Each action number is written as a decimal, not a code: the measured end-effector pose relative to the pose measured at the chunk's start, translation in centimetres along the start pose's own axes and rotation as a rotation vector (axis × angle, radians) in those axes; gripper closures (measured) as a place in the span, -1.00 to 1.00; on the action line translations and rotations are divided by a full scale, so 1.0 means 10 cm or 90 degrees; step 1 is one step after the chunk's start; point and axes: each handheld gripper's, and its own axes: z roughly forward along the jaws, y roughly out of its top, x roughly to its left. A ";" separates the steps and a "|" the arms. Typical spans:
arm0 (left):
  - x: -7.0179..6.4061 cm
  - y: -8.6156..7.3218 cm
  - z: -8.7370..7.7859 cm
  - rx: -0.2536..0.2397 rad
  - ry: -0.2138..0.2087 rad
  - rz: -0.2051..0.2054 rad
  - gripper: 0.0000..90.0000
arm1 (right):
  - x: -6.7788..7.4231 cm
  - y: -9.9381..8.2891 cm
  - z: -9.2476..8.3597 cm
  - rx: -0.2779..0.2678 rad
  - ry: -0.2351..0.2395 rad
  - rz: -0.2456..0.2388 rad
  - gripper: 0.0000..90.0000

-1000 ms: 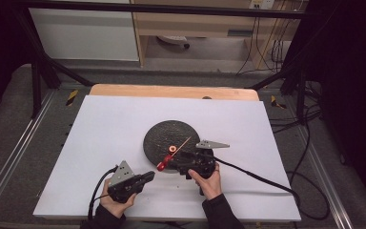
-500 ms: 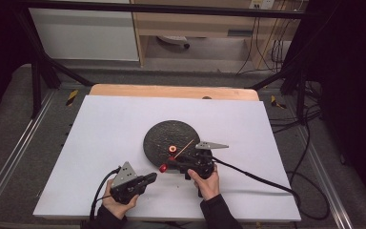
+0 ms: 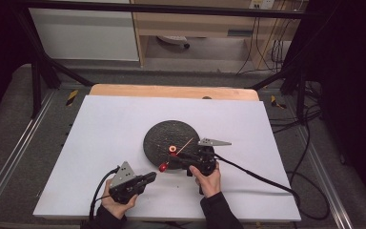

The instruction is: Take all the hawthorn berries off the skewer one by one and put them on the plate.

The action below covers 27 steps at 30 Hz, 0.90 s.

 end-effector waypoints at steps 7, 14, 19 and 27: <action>0.01 0.01 -0.03 -0.006 0.002 -0.001 0.96 | -0.02 0.11 -0.06 -0.017 -0.017 -0.010 0.33; 0.02 0.01 -0.05 -0.010 0.002 -0.001 0.96 | -0.05 0.24 -0.14 -0.033 -0.033 -0.017 0.33; 0.02 0.01 -0.06 -0.013 0.001 -0.001 0.96 | -0.06 0.33 -0.21 -0.039 -0.044 -0.019 0.33; 0.01 0.02 -0.07 -0.014 -0.001 0.002 0.96 | -0.07 0.45 -0.31 -0.054 -0.056 -0.028 0.33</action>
